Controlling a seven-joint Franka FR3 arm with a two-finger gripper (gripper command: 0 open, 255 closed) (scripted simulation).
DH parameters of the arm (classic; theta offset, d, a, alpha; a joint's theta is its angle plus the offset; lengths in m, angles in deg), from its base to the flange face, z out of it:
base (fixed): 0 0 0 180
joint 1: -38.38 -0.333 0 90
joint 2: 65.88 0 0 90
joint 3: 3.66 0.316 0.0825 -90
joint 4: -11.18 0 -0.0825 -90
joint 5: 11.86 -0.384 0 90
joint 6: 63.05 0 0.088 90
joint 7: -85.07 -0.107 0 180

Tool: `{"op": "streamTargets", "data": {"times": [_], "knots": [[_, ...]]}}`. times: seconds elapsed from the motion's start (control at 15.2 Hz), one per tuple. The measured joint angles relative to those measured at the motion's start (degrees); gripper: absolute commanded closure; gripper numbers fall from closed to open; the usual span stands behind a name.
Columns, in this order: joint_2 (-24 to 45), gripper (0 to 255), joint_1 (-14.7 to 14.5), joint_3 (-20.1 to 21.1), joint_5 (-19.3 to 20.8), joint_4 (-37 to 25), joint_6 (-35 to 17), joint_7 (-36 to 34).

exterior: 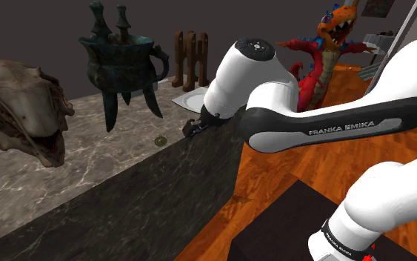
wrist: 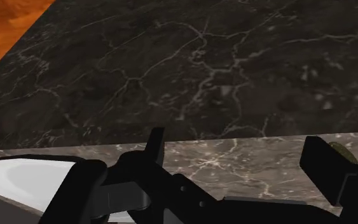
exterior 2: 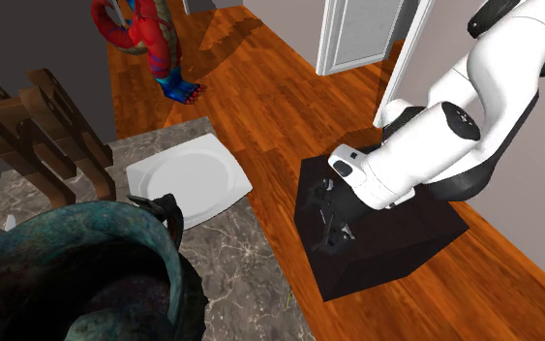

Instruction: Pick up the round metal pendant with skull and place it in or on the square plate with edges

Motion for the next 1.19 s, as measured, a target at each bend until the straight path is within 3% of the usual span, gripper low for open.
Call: {"op": "streamTargets", "data": {"times": [0.13,0.33,0.66,1.12,1.19], "knots": [[2.34,0,3.59,5.19,3.72,-1.57,-3.01,-5.23],[6.51,0,11.49,14.88,11.27,-5.72,-6.10,-14.20],[11.35,0,28.75,34.79,24.54,-13.25,-7.21,-28.67],[13.54,0,45.13,49.43,29.73,-15.29,-10.17,-32.68],[13.49,0,45.93,50.12,29.75,-15.32,-10.39,-32.72]]}}
